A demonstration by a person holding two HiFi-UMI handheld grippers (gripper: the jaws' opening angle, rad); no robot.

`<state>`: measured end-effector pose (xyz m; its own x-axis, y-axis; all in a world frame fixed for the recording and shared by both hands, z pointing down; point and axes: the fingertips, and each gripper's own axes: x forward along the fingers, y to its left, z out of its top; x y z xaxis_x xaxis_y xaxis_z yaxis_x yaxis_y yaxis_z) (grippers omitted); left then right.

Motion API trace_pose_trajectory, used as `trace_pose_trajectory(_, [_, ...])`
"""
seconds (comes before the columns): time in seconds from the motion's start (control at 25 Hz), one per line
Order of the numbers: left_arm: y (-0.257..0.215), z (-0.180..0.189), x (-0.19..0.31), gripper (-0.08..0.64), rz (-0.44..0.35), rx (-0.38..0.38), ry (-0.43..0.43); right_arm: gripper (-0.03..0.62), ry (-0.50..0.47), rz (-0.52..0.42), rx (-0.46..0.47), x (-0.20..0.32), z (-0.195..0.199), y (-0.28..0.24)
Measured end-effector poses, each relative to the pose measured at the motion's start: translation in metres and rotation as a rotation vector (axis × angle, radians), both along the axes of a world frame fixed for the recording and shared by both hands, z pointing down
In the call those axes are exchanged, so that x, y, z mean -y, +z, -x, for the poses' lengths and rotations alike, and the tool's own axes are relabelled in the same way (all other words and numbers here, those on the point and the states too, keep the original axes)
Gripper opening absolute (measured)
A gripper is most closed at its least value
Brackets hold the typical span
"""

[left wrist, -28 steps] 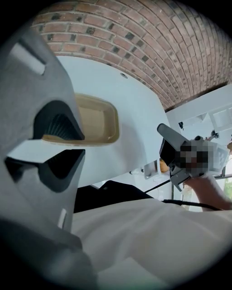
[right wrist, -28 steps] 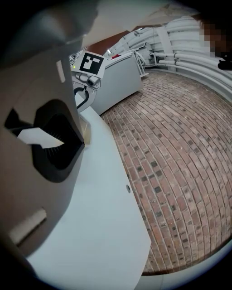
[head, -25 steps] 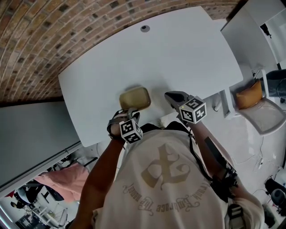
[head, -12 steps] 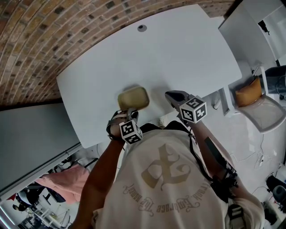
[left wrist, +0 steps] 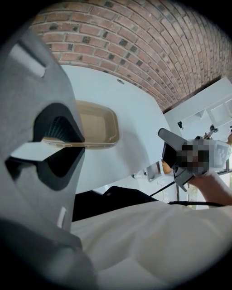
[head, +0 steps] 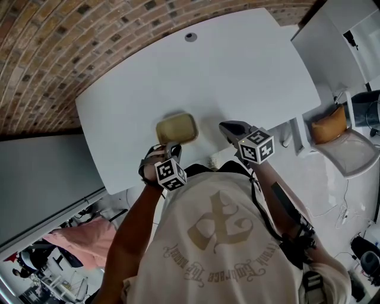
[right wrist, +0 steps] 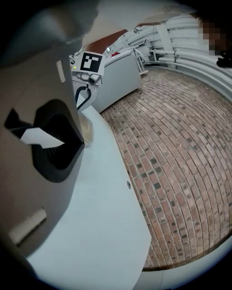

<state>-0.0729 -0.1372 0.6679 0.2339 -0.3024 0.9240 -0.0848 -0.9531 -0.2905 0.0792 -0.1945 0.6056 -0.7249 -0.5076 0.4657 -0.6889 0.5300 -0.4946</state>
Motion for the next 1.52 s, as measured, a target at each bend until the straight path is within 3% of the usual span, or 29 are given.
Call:
trace_pose_trajectory(0.68, [-0.027, 0.010, 0.004, 0.021, -0.086, -0.063, -0.052, 0.009, -0.019, -0.012, -0.013, -0.005, 0.012, -0.004])
trace_pose_trajectory(1.52, [-0.060, 0.075, -0.045, 0.021, -0.156, -0.116, -0.138, 0.009, 0.028, -0.091, -0.075, -0.027, 0.030, -0.045])
